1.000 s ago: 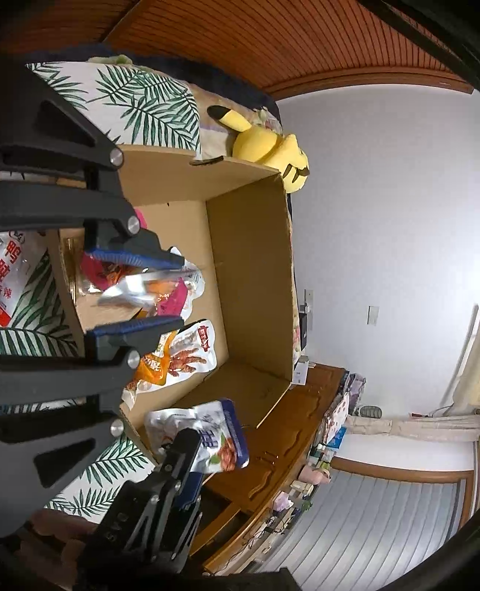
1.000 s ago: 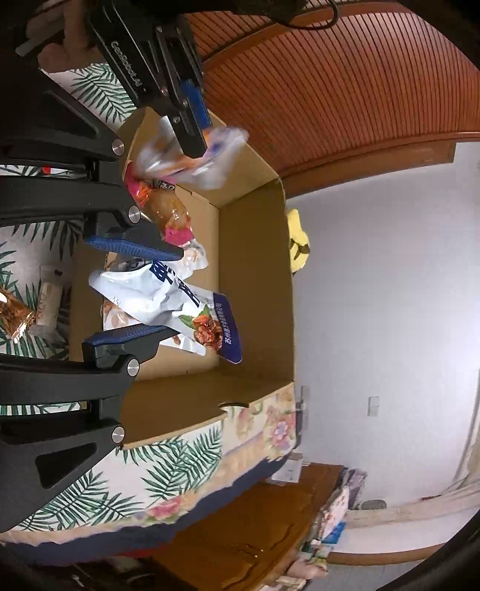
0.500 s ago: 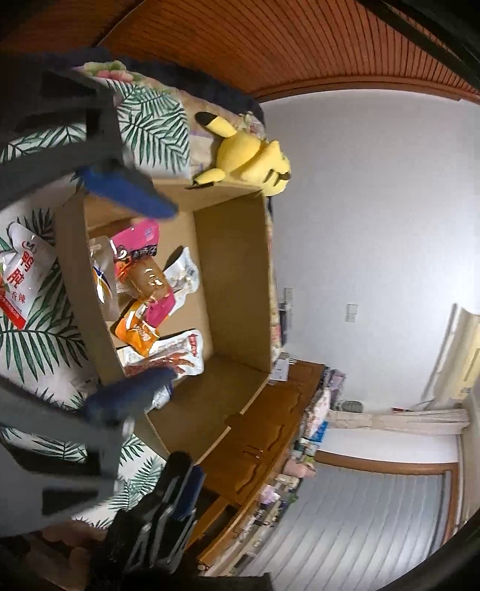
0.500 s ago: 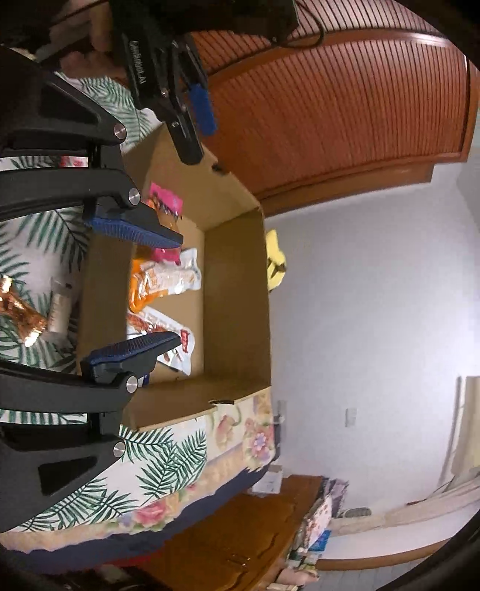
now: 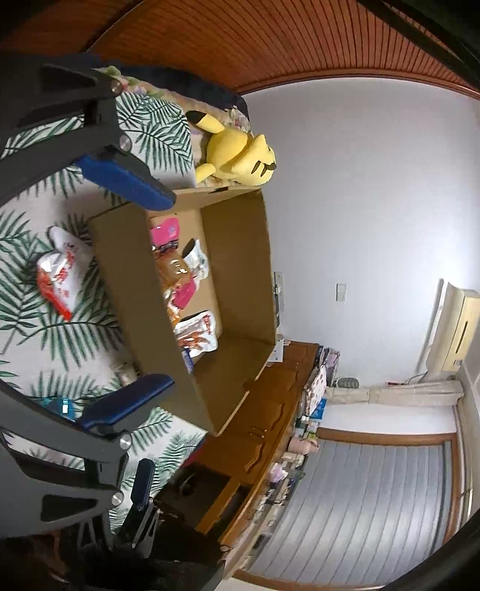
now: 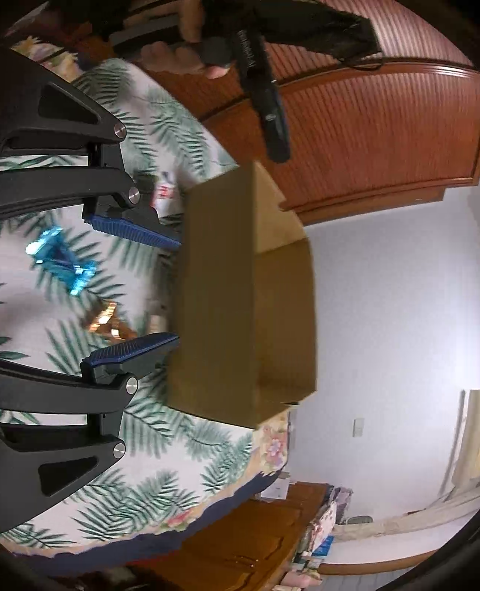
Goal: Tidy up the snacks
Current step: 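Move both grippers back over the snacks on the bedspread, then lower the right gripper onto the blue wrapper and close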
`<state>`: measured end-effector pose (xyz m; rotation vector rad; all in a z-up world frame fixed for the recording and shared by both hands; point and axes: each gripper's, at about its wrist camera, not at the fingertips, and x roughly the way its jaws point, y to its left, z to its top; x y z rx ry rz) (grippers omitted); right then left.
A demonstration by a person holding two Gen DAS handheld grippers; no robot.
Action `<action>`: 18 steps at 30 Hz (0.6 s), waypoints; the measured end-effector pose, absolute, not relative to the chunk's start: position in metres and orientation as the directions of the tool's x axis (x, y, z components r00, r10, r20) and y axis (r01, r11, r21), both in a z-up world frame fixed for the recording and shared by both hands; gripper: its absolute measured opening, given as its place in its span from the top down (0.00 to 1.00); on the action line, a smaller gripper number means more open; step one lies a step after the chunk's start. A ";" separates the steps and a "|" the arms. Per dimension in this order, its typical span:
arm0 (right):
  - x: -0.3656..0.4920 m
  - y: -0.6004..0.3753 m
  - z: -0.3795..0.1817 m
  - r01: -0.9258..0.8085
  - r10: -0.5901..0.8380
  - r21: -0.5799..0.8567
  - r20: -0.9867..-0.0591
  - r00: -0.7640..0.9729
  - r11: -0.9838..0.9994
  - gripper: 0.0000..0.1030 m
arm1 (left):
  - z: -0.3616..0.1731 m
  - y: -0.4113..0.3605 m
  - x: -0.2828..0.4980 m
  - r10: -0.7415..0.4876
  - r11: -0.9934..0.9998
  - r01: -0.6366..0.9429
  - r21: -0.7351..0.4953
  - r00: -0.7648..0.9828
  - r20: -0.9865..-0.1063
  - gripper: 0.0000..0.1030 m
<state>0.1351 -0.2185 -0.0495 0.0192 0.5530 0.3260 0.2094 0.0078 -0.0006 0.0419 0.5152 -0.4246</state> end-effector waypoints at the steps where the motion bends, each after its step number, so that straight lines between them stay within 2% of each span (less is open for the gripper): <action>1: 0.132 -0.217 -0.054 -0.303 0.312 0.104 -0.519 0.796 0.947 0.53 | -0.004 0.007 0.204 -0.381 0.911 0.409 -0.051 0.788 -0.484 0.12; 9: 0.118 -0.205 -0.092 -0.330 0.325 0.104 -0.590 0.739 0.938 0.52 | -0.033 0.000 0.176 -0.362 0.907 0.421 -0.008 0.770 -0.526 0.11; 18: 0.121 -0.193 -0.117 -0.321 0.306 0.100 -0.651 0.694 0.942 0.51 | -0.067 0.008 0.169 -0.361 0.912 0.407 -0.055 0.730 -0.580 0.11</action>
